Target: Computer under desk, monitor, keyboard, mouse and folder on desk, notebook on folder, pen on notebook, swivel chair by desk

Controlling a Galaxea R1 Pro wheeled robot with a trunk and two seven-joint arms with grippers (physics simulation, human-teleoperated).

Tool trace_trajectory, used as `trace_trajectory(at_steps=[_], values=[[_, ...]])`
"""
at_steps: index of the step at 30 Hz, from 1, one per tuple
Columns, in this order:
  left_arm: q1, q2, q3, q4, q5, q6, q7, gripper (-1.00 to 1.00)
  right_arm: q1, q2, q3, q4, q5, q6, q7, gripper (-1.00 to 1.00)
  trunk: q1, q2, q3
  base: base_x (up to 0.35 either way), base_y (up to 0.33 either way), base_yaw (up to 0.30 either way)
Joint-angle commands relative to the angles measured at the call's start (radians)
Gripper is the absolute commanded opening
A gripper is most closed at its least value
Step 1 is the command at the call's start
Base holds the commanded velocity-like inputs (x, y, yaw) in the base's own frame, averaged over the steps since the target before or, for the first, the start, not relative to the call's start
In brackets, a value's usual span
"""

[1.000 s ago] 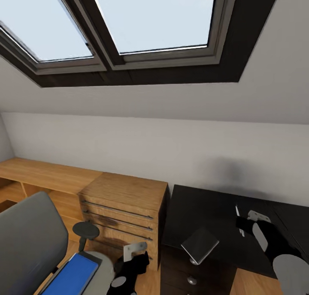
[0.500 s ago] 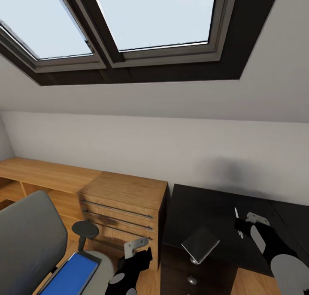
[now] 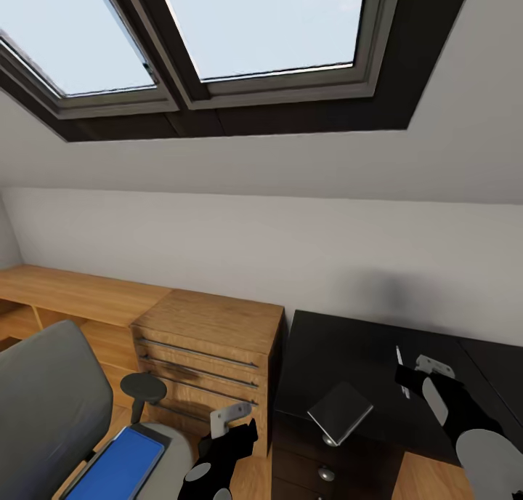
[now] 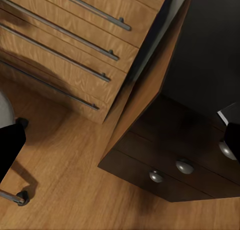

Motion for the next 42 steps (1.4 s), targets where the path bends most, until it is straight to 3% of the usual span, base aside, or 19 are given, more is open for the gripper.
trace_trajectory(at_steps=[1,42], values=[[-0.001,0.000,-0.001,-0.001,0.007,0.003,0.008,1.00,-0.001,0.002,-0.003,-0.008,-0.008,0.005,0.000,-1.00,0.004,-0.009,-0.005,0.000,0.000,0.000],[-0.001,0.000,-0.001,-0.002,0.007,0.003,0.008,1.00,-0.001,0.008,-0.003,-0.027,-0.006,0.028,0.003,-1.00,0.161,-0.296,-0.133,0.000,0.000,0.000]])
